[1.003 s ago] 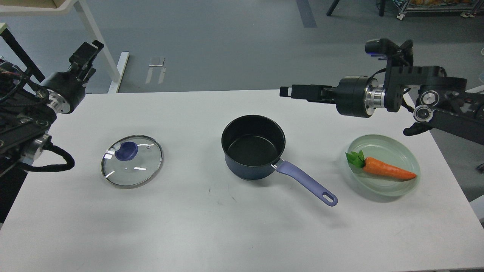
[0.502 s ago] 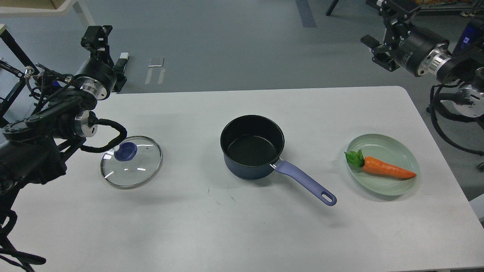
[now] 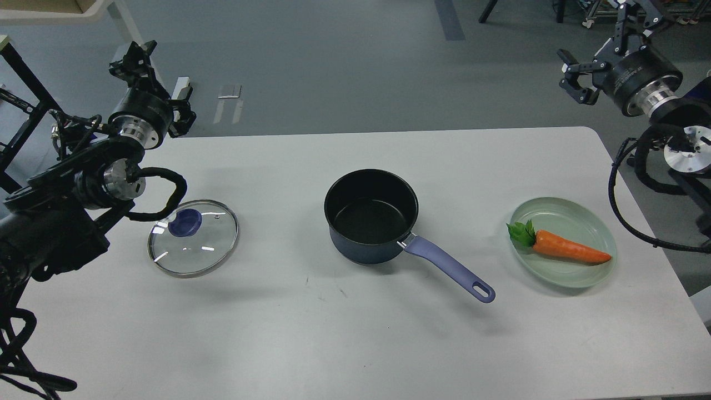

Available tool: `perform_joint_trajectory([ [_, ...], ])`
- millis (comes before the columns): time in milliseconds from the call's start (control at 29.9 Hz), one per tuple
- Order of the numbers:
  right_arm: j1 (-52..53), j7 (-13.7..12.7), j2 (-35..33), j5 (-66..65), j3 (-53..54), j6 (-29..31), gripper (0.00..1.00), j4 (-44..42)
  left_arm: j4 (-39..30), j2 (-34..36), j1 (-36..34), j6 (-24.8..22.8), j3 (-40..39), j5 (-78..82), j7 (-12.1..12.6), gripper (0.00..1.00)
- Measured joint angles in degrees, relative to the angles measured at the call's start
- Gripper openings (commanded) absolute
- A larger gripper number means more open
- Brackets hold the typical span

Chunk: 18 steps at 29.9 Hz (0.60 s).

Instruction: Open pot lid

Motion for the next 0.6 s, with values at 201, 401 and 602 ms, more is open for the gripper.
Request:
perform_joint_trajectory([
  [201,-5.0,-0.2,6.7,4.3,9.0,0.6,0.99,-3.4,-0.1,-0.6,2.1,-1.8,-5.2,-1.9,0.0,0.99],
  [401,-8.4,-0.6,12.7,4.4,15.6,1.8,1.0,-4.2,-0.7,-1.1,3.3,-4.5,-6.4,-1.8,0.0,0.99],
  [602,-8.7,-0.2,14.4,4.4,15.9,1.9,1.0,-5.7,-0.9,-0.7,3.4,-4.7,-6.2,-1.5,0.0,0.99],
])
